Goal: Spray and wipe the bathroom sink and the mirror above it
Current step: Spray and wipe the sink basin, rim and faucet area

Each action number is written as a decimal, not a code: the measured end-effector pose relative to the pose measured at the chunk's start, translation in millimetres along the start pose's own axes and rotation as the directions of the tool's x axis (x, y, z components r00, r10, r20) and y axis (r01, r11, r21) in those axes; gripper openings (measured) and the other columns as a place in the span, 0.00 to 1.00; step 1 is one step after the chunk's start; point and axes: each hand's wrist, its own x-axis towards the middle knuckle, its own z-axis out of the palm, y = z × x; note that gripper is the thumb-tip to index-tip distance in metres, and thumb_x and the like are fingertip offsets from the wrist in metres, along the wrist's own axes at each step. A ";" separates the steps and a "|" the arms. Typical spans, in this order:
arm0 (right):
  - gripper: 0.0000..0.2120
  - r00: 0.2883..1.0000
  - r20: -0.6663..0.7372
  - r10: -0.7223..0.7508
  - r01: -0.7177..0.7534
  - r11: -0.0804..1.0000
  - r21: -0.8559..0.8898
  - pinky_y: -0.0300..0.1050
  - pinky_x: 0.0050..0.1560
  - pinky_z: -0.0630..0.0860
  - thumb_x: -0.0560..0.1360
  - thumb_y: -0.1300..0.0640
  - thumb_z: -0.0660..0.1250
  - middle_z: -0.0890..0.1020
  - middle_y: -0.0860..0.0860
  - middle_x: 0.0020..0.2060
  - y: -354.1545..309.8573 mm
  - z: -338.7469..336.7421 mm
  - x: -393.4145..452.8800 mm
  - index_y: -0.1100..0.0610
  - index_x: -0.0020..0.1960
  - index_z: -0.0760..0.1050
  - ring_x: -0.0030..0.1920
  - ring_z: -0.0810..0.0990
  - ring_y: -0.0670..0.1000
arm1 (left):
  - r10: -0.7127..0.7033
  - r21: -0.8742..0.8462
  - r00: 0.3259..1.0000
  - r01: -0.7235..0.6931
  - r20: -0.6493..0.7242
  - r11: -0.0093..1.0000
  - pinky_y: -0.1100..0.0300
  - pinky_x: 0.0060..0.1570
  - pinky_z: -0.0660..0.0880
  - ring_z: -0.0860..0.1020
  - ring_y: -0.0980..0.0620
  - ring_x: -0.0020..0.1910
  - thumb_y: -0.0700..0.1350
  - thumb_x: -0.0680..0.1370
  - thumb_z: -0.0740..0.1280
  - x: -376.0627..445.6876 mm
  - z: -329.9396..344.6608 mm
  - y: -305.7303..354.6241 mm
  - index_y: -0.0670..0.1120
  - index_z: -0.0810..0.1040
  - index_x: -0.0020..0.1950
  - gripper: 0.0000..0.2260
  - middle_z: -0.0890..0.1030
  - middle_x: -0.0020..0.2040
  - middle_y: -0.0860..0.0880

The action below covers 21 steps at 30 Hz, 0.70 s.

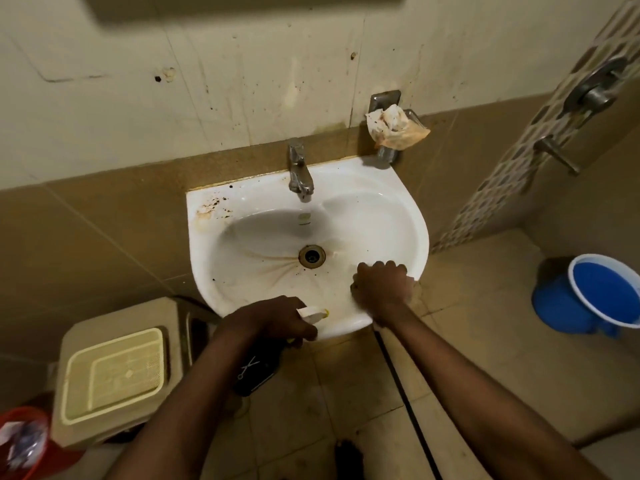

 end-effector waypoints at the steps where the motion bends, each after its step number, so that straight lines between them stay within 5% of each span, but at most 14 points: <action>1: 0.14 1.000 0.017 -0.021 0.020 0.999 0.036 0.50 0.47 0.69 0.77 0.47 0.57 0.80 0.52 0.47 -14.6 1.9 -3.2 0.53 0.53 0.75 0.49 0.78 0.56 | -0.020 -0.010 1.000 0.019 -0.011 1.000 0.55 0.52 0.76 0.79 0.53 0.35 0.50 0.70 0.70 -2.4 -4.7 -3.3 0.49 0.78 0.31 0.09 0.81 0.28 0.54; 6: 0.14 0.945 0.169 -0.280 0.170 0.861 0.479 0.50 0.47 0.66 0.73 0.42 0.60 0.79 0.52 0.45 -59.2 8.6 -29.2 0.52 0.50 0.71 0.47 0.76 0.56 | -0.080 -0.049 0.997 0.079 -0.019 0.996 0.56 0.50 0.77 0.80 0.50 0.37 0.45 0.73 0.70 -15.2 -20.3 -9.4 0.47 0.78 0.35 0.07 0.82 0.34 0.48; 10: 0.15 0.993 0.108 -0.056 0.051 0.997 0.050 0.53 0.52 0.66 0.76 0.43 0.55 0.79 0.54 0.50 7.8 2.1 10.3 0.51 0.54 0.73 0.52 0.76 0.59 | -0.085 -0.049 0.996 0.083 -0.033 0.995 0.59 0.46 0.76 0.80 0.52 0.36 0.48 0.72 0.71 -21.4 -14.7 -10.3 0.50 0.77 0.36 0.06 0.82 0.32 0.51; 13: 0.13 0.998 -0.026 0.055 -0.058 0.993 -0.106 0.50 0.50 0.66 0.76 0.48 0.57 0.80 0.53 0.48 27.2 3.7 20.0 0.51 0.54 0.76 0.50 0.77 0.57 | -0.089 -0.071 0.994 0.085 -0.059 0.994 0.58 0.42 0.78 0.80 0.52 0.33 0.49 0.70 0.70 -24.0 -4.9 -17.7 0.50 0.76 0.38 0.05 0.82 0.29 0.52; 19: 0.16 0.974 0.156 -0.164 0.084 0.902 0.423 0.52 0.50 0.68 0.74 0.42 0.57 0.80 0.53 0.46 -73.1 12.8 -28.0 0.53 0.50 0.72 0.48 0.77 0.58 | -0.094 -0.046 0.995 0.093 -0.026 0.995 0.64 0.40 0.76 0.82 0.49 0.40 0.46 0.73 0.71 -33.8 -3.1 -21.1 0.45 0.82 0.45 0.06 0.84 0.40 0.46; 21: 0.17 0.969 0.153 -0.192 0.101 0.881 0.463 0.52 0.50 0.68 0.73 0.39 0.57 0.80 0.52 0.45 -65.8 10.3 -26.9 0.52 0.49 0.72 0.48 0.77 0.58 | -0.118 -0.028 0.991 0.116 -0.070 0.993 0.64 0.39 0.76 0.81 0.51 0.39 0.46 0.72 0.71 -38.0 -2.8 -21.6 0.44 0.82 0.47 0.07 0.83 0.39 0.48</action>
